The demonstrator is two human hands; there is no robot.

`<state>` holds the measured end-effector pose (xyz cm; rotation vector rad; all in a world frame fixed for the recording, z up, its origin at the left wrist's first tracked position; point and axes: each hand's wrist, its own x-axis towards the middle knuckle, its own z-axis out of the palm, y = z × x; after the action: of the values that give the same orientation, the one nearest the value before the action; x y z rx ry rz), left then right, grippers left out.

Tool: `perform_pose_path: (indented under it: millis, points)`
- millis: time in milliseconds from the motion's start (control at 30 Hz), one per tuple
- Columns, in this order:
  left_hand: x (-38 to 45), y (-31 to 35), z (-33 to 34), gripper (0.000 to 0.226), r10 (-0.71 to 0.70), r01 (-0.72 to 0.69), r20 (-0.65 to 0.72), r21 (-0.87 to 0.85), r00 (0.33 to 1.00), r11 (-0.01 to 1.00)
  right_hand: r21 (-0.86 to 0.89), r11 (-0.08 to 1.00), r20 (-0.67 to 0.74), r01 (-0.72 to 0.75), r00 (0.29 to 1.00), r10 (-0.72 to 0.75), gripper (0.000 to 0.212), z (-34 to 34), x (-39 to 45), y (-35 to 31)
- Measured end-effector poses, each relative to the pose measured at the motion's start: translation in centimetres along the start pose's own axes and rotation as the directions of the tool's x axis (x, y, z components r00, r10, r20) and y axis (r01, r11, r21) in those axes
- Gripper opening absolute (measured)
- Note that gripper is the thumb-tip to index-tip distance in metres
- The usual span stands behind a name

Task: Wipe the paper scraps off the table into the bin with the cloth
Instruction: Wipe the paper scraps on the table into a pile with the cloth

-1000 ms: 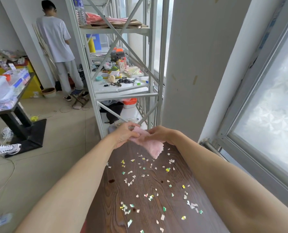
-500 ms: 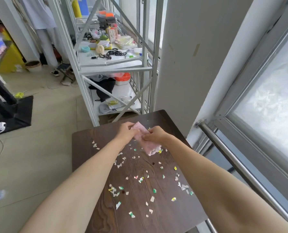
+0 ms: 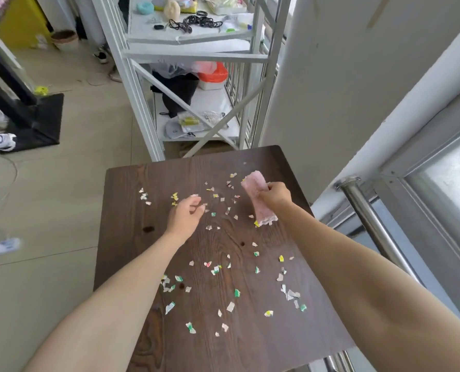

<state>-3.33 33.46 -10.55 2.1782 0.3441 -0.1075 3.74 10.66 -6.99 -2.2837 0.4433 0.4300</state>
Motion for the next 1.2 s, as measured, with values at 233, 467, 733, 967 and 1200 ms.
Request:
perform_pose_path:
  millis: [233, 467, 733, 967, 1200]
  points:
    - [-0.6, -3.4, 0.6, 0.039, 0.286, -0.259, -0.025, 0.355, 0.958, 0.898, -0.129, 0.989, -0.147, 0.071, 0.985, -0.090, 0.031, -0.3, 3.5, -0.5]
    - [-0.6, -6.5, -1.2, 0.040, 0.251, -0.115, -0.272, 0.434, 0.929, 0.894, -0.459, 0.885, -0.405, 0.085, 0.866, -0.294, 0.026, -1.7, 7.4, 0.7]
    - [-1.7, -10.3, -4.1, 0.037, -0.004, 0.215, -0.428, 0.444, 0.904, 0.870, -0.435, 0.900, -0.365, -0.021, 0.918, -0.155, 0.029, 2.0, 7.9, 4.0]
    - [-1.8, -10.9, -4.4, 0.035, -0.046, 0.256, -0.450, 0.419, 0.892, 0.871, -0.327, 0.942, -0.327, 0.070, 0.927, -0.182, 0.034, 5.7, 4.4, 2.5]
    - [-2.4, -11.2, -5.3, 0.034, 0.003, 0.172, -0.387, 0.416, 0.922, 0.893, -0.396, 0.886, -0.176, 0.242, 0.927, -0.332, 0.035, 10.7, 0.5, 0.7]
